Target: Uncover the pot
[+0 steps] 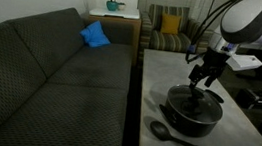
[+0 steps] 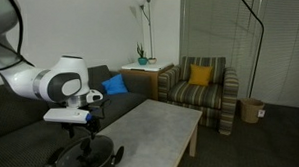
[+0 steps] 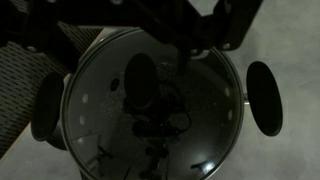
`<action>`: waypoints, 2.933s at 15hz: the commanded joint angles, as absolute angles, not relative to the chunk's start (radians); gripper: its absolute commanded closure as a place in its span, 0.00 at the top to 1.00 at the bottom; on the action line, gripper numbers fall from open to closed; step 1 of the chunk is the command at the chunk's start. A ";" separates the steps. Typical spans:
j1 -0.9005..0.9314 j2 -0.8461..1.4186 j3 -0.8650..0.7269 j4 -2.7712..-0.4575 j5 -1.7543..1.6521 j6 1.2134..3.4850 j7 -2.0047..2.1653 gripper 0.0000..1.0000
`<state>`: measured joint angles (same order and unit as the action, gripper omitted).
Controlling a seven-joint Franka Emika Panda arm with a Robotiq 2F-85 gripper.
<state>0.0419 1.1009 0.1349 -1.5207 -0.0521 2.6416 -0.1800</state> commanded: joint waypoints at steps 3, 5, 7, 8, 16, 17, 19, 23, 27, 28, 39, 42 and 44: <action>0.049 1.202 0.131 -1.393 -0.049 2.549 -0.190 1.00; 0.055 1.228 0.125 -1.360 -0.051 2.535 -0.184 1.00; 0.058 1.250 0.123 -1.332 -0.052 2.526 -0.182 1.00; 0.060 1.258 0.121 -1.321 -0.053 2.524 -0.180 0.83; 0.063 1.283 0.118 -1.266 -0.057 2.496 -0.188 0.23; 0.065 1.279 0.118 -1.269 -0.057 2.493 -0.188 0.16; 0.067 1.273 0.115 -1.275 -0.059 2.495 -0.188 0.14; 0.068 1.263 0.111 -1.288 -0.060 2.496 -0.183 0.14; 0.062 1.248 0.117 -1.303 -0.054 2.502 -0.183 0.14; 0.064 1.244 0.115 -1.307 -0.054 2.500 -0.179 0.14; 0.072 1.179 0.119 -1.362 -0.066 2.490 -0.169 0.14; 0.075 1.151 0.119 -1.385 -0.060 2.493 -0.172 0.14; 0.080 1.128 0.118 -1.403 -0.061 2.497 -0.167 0.14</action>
<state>0.0688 1.2104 0.1235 -1.3273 -0.0593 2.5101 -0.1778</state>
